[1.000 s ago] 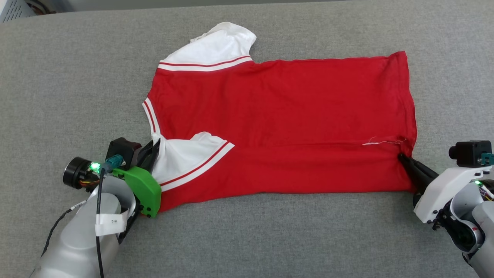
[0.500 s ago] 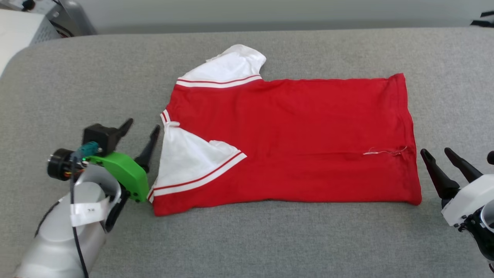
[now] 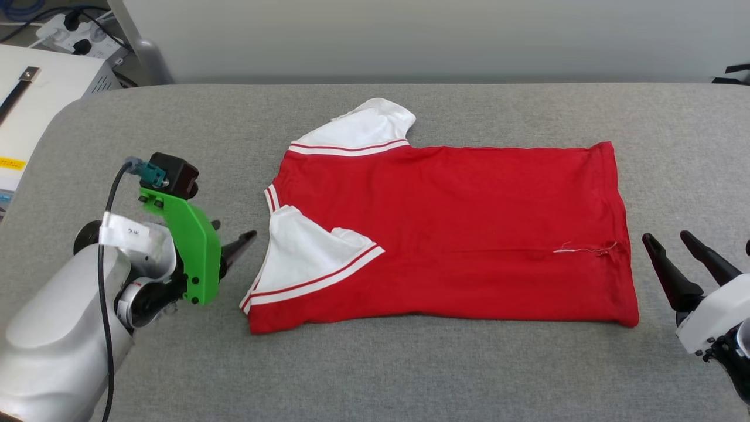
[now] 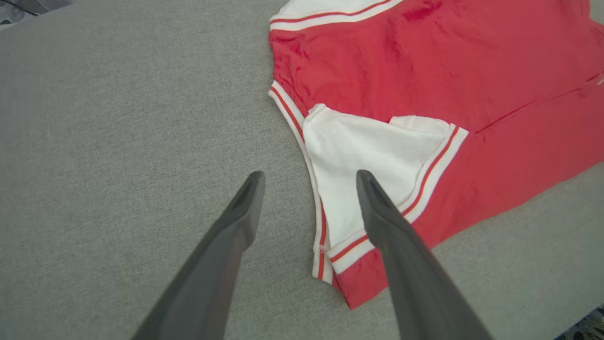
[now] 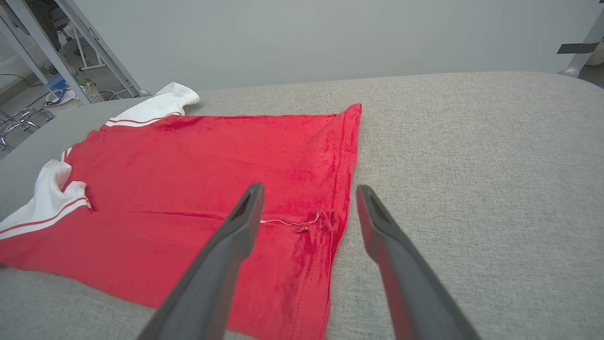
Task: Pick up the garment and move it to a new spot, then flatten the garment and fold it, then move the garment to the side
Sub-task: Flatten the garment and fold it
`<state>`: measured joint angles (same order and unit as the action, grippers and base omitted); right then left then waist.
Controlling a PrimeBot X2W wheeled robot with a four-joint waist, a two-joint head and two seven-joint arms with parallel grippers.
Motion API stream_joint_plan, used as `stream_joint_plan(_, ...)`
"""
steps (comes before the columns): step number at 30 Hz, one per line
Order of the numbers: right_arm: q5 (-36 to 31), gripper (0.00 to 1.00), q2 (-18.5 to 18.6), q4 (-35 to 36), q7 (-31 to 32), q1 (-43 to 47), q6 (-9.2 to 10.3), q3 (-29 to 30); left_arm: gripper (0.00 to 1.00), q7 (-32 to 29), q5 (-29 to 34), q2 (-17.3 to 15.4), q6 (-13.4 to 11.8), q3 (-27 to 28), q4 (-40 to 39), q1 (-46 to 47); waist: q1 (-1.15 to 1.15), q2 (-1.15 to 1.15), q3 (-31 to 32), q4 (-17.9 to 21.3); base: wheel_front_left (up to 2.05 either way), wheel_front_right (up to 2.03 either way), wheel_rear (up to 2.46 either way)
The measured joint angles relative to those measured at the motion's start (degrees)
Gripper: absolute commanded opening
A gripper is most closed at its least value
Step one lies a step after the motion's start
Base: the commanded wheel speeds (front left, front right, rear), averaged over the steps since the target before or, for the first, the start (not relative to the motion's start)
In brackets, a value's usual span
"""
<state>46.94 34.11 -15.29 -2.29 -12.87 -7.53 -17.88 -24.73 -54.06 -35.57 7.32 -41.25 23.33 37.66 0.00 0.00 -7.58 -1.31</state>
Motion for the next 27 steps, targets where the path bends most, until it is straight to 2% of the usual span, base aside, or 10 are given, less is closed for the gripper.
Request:
stream_joint_plan(4,-1.4,1.00,-1.4,1.3,1.9,0.2,0.00,1.3,1.00,-9.0,-2.2,-1.6,0.0,-2.7,-1.7,0.4,0.00,0.00,0.1,0.4,0.00,0.00,0.00)
stream_joint_plan(8,-2.2,1.00,-2.6,2.2,3.4,0.8,0.00,2.3,1.00,-14.7,-3.2,-2.4,0.0,-6.0,-2.9,0.4,0.00,0.00,-0.4,1.0,0.00,0.00,0.00)
stream_joint_plan(14,-3.0,1.00,-3.9,2.9,4.9,0.8,0.00,3.2,1.00,-16.1,-3.2,-2.2,0.0,-8.7,-0.4,0.3,0.00,0.00,-2.1,1.9,0.00,0.00,0.00)
stream_joint_plan(15,-3.4,1.00,-4.7,3.1,5.5,0.8,0.00,3.2,1.00,-15.6,-3.7,-1.3,0.0,-9.1,2.5,0.2,0.00,0.00,-3.0,2.3,0.00,0.00,0.00)
stream_joint_plan(18,-3.5,1.00,-5.1,3.3,6.0,0.6,0.00,2.9,1.00,-15.4,-5.6,-0.3,0.0,-9.8,4.6,0.2,0.00,0.00,-4.1,2.8,0.00,0.00,0.00)
stream_joint_plan(23,-3.9,1.00,-5.4,3.3,6.1,0.0,0.00,2.6,1.00,-15.1,-7.0,-0.7,0.0,-10.9,5.8,0.4,0.00,0.00,-5.7,3.7,0.00,0.00,0.00)
stream_joint_plan(24,-3.9,1.00,-5.4,3.3,6.1,-0.2,0.00,2.6,0.89,-15.1,-7.0,-0.8,0.0,-11.5,5.8,0.5,0.00,0.00,-5.8,3.8,0.00,0.00,0.00)
stream_joint_plan(25,-4.0,1.00,-5.4,3.3,6.1,-0.3,0.00,2.6,0.41,-14.8,-7.0,-1.1,0.0,-12.4,5.7,1.0,0.00,0.00,-6.0,4.0,0.00,0.00,0.00)
stream_joint_plan(26,-4.0,1.00,-5.4,3.3,6.2,-0.3,0.00,2.6,0.00,-14.3,-7.0,-1.4,0.0,-12.9,5.6,1.2,0.00,0.00,-6.2,4.1,0.00,0.00,0.00)
stream_joint_plan(27,-4.0,1.00,-5.2,3.3,6.4,-0.4,0.00,2.5,0.00,-14.0,-7.1,-1.6,0.0,-13.2,5.5,1.3,0.00,0.00,-6.3,4.1,0.00,0.00,0.00)
